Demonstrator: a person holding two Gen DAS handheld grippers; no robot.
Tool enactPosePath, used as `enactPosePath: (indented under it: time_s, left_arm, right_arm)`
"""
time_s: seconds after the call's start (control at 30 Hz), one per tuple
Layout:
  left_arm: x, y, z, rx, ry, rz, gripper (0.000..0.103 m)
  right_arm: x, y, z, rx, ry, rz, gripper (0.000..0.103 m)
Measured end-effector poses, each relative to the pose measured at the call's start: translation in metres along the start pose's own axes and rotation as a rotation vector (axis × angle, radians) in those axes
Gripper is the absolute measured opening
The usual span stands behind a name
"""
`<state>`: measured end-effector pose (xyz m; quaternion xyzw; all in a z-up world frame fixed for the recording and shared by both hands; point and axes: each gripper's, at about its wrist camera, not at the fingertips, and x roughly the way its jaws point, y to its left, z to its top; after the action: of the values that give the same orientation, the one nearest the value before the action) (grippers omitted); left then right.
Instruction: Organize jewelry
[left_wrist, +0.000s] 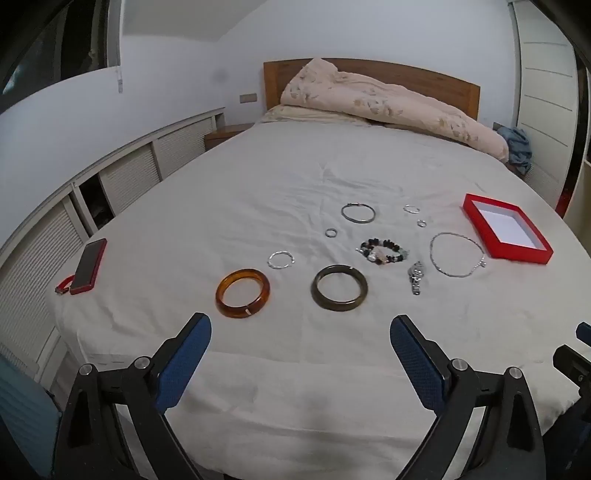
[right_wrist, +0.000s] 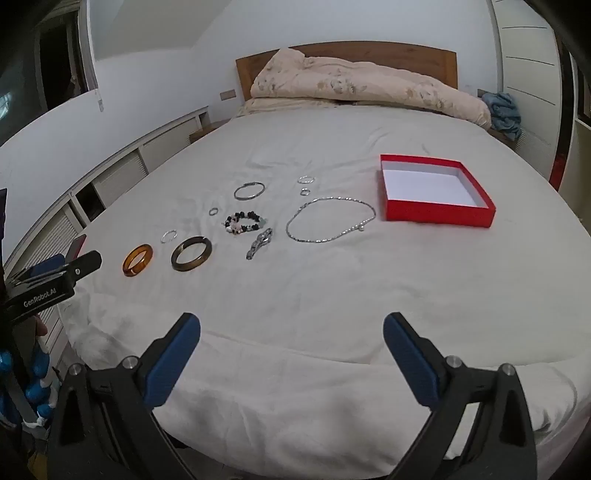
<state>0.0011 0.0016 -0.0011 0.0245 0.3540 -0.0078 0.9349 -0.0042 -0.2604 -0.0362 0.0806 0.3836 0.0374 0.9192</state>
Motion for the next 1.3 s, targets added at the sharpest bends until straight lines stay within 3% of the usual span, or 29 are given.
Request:
enactPosePath:
  time_s: [0.37, 0.87, 1.3]
  left_arm:
    - [0.016, 0.007, -0.001, 0.018, 0.011, -0.003, 0.095]
    - [0.042, 0.013, 0.002, 0.003, 0.025, -0.079, 0.086]
    - [0.057, 0.021, 0.006, 0.009, 0.038, -0.081, 0.079]
  right_arm:
    - [0.015, 0.004, 0.001, 0.014, 0.025, 0.009, 0.099]
    - [0.033, 0.010, 0.005, 0.019, 0.066, 0.008, 0.099]
    - [0.047, 0.017, 0.007, 0.002, 0.097, 0.016, 0.099]
